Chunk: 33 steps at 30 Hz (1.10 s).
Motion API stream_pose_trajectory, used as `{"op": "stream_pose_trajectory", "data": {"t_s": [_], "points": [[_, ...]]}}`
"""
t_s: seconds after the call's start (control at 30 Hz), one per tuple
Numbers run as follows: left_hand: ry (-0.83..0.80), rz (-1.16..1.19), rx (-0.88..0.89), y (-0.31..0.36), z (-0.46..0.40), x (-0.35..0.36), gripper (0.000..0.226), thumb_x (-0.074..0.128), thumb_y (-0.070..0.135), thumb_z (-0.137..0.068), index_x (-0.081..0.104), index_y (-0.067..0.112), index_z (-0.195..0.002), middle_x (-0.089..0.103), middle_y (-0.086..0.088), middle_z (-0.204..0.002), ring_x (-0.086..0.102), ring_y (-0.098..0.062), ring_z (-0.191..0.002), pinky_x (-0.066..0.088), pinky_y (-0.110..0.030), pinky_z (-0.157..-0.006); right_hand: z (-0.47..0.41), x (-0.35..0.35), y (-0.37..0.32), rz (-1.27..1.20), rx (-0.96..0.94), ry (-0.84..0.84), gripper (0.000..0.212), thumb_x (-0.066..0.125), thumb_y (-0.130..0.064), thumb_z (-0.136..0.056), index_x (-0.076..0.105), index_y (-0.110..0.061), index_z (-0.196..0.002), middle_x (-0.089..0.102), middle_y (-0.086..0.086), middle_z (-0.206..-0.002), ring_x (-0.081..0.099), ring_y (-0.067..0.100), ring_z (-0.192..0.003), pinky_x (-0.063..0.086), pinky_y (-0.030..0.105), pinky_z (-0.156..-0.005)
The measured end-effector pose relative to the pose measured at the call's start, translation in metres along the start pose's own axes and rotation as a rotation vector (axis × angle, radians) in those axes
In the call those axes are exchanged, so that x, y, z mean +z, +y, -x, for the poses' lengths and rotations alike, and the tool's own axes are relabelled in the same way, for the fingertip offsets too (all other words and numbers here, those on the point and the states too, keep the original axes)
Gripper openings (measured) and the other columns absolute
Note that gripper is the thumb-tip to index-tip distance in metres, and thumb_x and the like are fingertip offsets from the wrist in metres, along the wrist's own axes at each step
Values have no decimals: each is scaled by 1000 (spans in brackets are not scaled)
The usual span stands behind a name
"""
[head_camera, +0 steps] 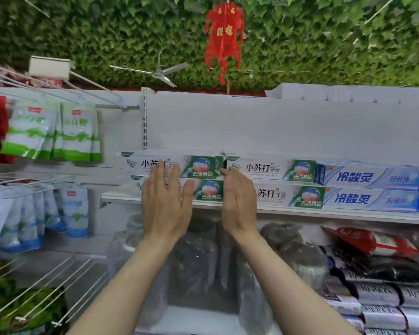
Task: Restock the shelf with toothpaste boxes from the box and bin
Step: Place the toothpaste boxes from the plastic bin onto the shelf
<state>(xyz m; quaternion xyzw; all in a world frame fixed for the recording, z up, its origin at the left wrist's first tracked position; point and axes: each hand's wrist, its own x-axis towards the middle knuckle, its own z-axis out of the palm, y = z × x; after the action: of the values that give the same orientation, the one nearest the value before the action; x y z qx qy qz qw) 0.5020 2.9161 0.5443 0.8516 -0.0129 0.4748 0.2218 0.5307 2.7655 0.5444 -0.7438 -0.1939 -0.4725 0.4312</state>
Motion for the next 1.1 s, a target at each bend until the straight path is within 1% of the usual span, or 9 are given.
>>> {"op": "stream_pose_trajectory", "data": {"t_s": [0.07, 0.17, 0.33, 0.47, 0.57, 0.63, 0.77, 0.9, 1.1], "points": [[-16, -10, 30, -15, -3, 1, 85, -3, 68, -94, 34, 22, -156, 16, -10, -166, 12, -26, -154, 14, -47, -124, 2, 13, -8, -7, 7, 33, 63, 17, -44, -99, 64, -15, -129, 61, 1, -136, 48, 15, -131, 32, 43, -114], [-54, -15, 87, -34, -8, 4, 85, -6, 67, -94, 35, 24, -155, 21, -9, -165, 13, -26, -153, 13, -47, -124, 2, 33, -16, 50, 16, 61, 64, 15, -45, -99, 64, -19, -130, 61, 3, -137, 45, 16, -135, 30, 43, -115], [-129, -20, 185, -57, -16, 12, 83, -6, 67, -95, 38, 27, -153, 19, -6, -166, 12, -24, -154, 11, -48, -124, 6, 56, -24, 247, 120, 65, 69, 8, -53, -96, 55, -34, -142, 32, 5, -161, 20, 20, -151, 11, 46, -123], [-107, 68, 246, -68, -21, 9, 87, -5, 68, -96, 46, 22, -150, 30, -8, -162, 22, -25, -151, 18, -47, -123, 13, 67, -30, 300, 186, 66, 68, 6, -59, -95, 43, -40, -150, 22, 1, -166, 9, 13, -153, 2, 42, -125], [18, 169, 241, -83, -26, 0, 77, 9, 61, -101, 44, 12, -150, 31, -14, -161, 24, -30, -150, 21, -48, -122, 15, 73, -32, 273, 218, 117, 67, 10, -58, -96, 43, -38, -150, 25, 1, -165, 13, 14, -152, 5, 42, -125], [80, 188, 185, -96, -28, -5, 77, 13, 59, -101, 35, 8, -154, 22, -17, -164, 16, -31, -152, 15, -47, -124, 16, 76, -33, 280, 219, 145, 68, 11, -57, -95, 45, -33, -149, 29, 2, -163, 17, 17, -151, 8, 42, -124], [33, 279, -6, -111, -34, -11, 85, 12, 64, -95, 12, 10, -160, -1, -17, -167, -1, -27, -155, 3, -41, -126, 14, 78, -37, 291, 213, 140, 68, 13, -54, -97, 45, -26, -150, 37, 1, -159, 23, 16, -149, 12, 41, -124], [-25, 392, -49, -114, -41, -7, 88, 10, 68, -91, 6, 13, -160, 6, -11, -168, 5, -22, -155, 8, -38, -125, 9, 78, -40, 286, 205, 149, 71, 13, -55, -96, 49, -20, -146, 45, 1, -154, 31, 18, -145, 19, 43, -121], [-44, 405, -35, -104, -41, -6, 89, 11, 68, -90, 10, 13, -160, 14, -6, -167, 12, -20, -154, 13, -37, -125, 3, 71, -36, 262, 211, 197, 71, 15, -56, -94, 53, -19, -141, 51, 0, -147, 38, 19, -139, 27, 45, -117]]}}
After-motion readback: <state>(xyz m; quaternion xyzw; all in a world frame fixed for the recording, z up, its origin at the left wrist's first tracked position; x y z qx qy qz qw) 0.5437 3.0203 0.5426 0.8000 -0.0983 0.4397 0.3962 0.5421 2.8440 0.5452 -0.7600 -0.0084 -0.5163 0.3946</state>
